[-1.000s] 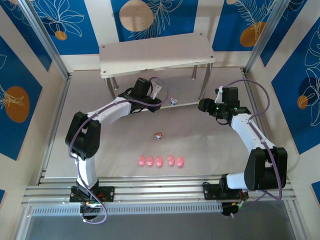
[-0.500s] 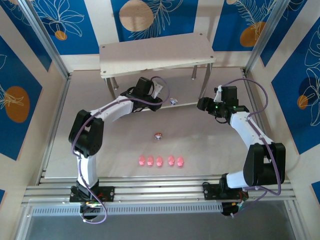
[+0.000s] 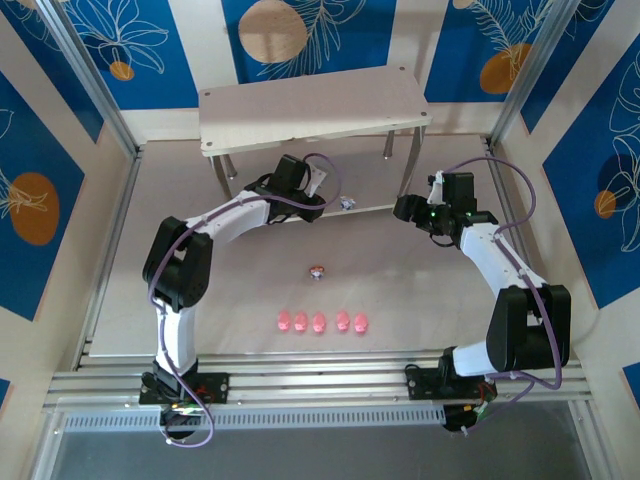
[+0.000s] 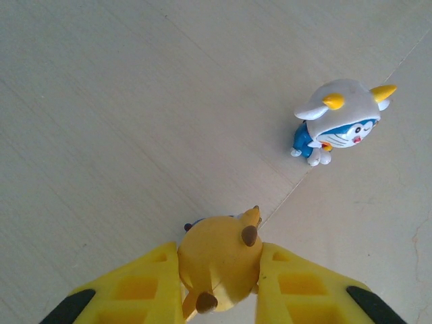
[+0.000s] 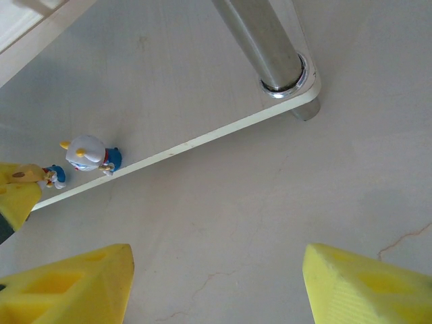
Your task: Place and organize the plastic toys onto the shelf
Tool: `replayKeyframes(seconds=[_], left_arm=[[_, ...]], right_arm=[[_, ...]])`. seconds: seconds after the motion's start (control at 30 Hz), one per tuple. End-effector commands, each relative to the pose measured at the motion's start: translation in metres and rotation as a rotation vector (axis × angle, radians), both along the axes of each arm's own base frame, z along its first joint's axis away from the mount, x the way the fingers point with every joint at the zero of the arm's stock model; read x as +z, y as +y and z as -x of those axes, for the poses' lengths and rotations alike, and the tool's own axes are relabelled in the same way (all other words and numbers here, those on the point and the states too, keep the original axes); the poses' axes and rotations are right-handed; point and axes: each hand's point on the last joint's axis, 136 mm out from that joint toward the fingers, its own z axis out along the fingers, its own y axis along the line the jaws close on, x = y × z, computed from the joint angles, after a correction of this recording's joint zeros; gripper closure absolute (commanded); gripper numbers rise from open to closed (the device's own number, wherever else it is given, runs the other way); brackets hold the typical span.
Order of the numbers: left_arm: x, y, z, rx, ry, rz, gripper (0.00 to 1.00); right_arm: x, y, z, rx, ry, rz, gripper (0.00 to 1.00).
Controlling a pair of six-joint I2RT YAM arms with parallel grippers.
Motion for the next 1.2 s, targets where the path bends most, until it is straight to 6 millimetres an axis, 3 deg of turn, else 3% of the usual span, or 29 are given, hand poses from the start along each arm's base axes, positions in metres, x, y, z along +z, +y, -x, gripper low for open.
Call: replayKeyframes(seconds=[0.0,1.17], left_arm=[[0.001,0.003,-0.008,0.016,-0.001,-0.009,0.74],[-0.012,0.003,-0.015,0.039,0.032,-0.039,0.61]], right_arm=[[0.010,0.002,-0.008,0.011,-0.031,-0.016,0.32],[0.008,0.002,-0.008,0.011,-0.029,-0.027,0.32]])
